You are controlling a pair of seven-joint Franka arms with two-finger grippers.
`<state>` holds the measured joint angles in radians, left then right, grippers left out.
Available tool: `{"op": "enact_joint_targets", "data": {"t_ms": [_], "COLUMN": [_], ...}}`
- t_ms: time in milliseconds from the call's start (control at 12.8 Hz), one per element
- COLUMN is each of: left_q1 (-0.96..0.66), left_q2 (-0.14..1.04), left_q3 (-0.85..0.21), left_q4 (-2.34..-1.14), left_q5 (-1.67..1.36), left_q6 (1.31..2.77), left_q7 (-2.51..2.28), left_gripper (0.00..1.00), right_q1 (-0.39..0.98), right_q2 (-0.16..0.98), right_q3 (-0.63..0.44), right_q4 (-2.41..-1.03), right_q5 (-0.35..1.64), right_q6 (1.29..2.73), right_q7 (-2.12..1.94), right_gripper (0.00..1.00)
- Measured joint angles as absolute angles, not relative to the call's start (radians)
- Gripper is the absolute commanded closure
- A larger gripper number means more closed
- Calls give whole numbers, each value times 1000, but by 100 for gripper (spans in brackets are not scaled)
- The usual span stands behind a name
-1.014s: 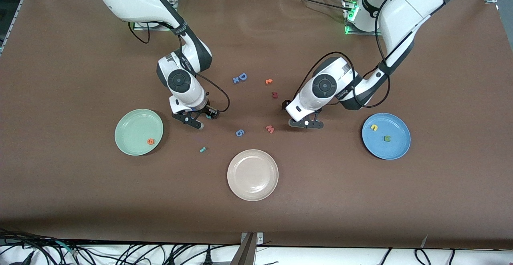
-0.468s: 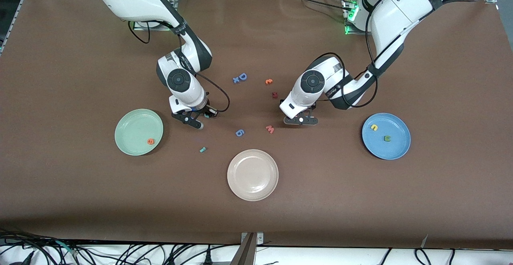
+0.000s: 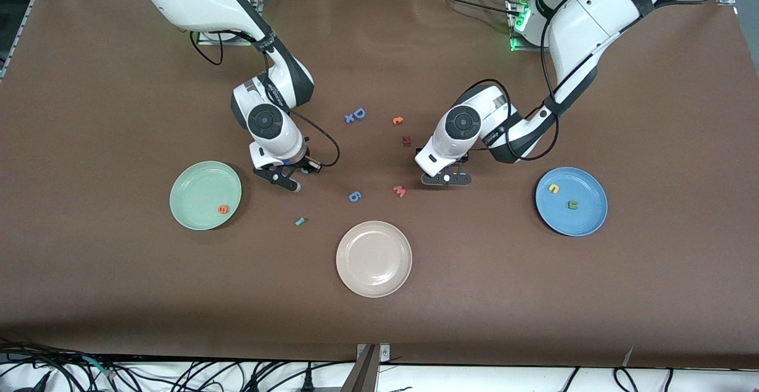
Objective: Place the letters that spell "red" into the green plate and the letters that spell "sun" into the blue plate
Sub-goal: 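Grasp the yellow s with the left gripper while the right gripper grasps a blue letter, then place the yellow s on the blue plate while the right gripper places the blue letter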
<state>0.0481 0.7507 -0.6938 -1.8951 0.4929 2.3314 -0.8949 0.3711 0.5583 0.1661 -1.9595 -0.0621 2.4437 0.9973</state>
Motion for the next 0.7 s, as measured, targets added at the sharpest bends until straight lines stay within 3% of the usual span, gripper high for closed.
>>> {"op": "enact_joint_targets", "data": {"t_ms": [390, 468, 702], "left_q1": [44, 43, 44], "left_q2": [751, 751, 750], "left_q3": [-696, -696, -696], "left_q4": [-1895, -1895, -1891], "left_q5": [494, 494, 494], "left_q6": [2332, 2332, 2332], "left_q7": [-915, -917, -918], "left_gripper": [84, 89, 90], "right_q1": [323, 302, 234], "right_q2": [524, 511, 475], "right_q3": [159, 158, 155], "right_q4": [-1882, -1878, -1876], "right_q5": [-69, -70, -72], "right_q6": [2315, 2291, 2232], "right_q7": [931, 897, 756], "right_gripper": [84, 85, 85]}}
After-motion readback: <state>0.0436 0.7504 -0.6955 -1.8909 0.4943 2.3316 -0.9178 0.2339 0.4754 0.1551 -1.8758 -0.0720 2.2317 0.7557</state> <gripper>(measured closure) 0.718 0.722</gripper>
